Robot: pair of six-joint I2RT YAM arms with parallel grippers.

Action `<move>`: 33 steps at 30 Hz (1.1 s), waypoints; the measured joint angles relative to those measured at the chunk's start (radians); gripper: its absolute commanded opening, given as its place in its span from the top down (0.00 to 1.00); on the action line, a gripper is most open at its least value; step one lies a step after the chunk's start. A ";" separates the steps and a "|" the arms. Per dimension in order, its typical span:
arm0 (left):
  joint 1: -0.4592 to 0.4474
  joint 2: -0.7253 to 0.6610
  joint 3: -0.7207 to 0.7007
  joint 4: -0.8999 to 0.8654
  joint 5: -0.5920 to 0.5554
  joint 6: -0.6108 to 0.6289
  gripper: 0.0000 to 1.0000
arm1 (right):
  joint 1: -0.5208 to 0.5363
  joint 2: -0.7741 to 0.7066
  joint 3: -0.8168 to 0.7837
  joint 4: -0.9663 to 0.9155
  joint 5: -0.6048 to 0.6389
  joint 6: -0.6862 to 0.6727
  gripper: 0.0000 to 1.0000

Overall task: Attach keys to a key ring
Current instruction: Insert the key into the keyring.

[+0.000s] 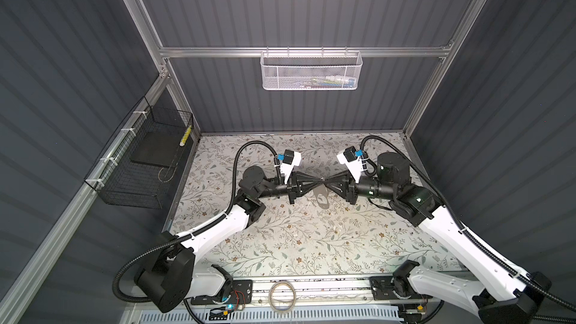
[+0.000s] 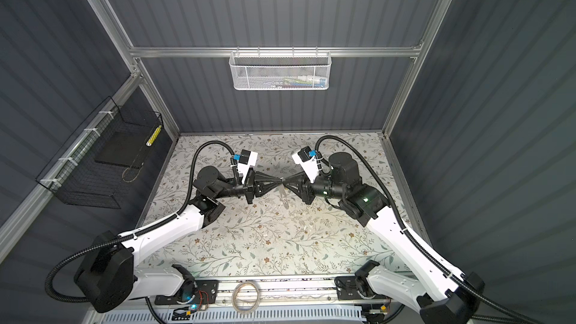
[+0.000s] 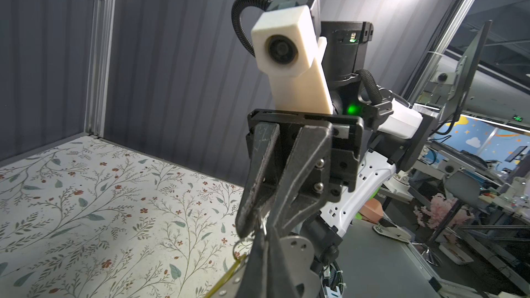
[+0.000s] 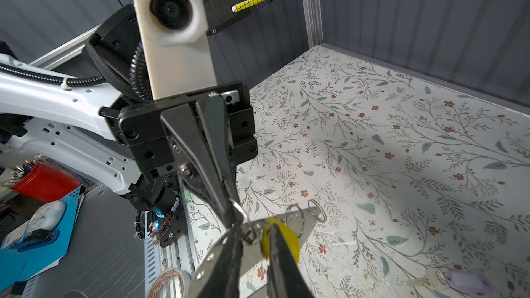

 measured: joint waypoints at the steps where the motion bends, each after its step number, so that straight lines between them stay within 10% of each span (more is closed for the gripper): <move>1: 0.004 0.012 0.002 0.015 0.017 -0.013 1.00 | 0.000 0.000 -0.001 0.001 -0.003 0.002 0.86; 13: 0.045 0.092 0.056 0.094 0.130 -0.104 1.00 | -0.002 0.000 -0.005 0.019 -0.016 -0.001 1.00; 16: 0.052 0.090 0.072 0.035 0.131 -0.089 0.81 | -0.001 0.002 0.012 -0.019 -0.005 -0.024 1.00; 33: -0.006 -0.199 0.404 -1.020 -0.253 0.623 0.72 | 0.011 0.278 0.449 -0.655 0.096 -0.276 1.00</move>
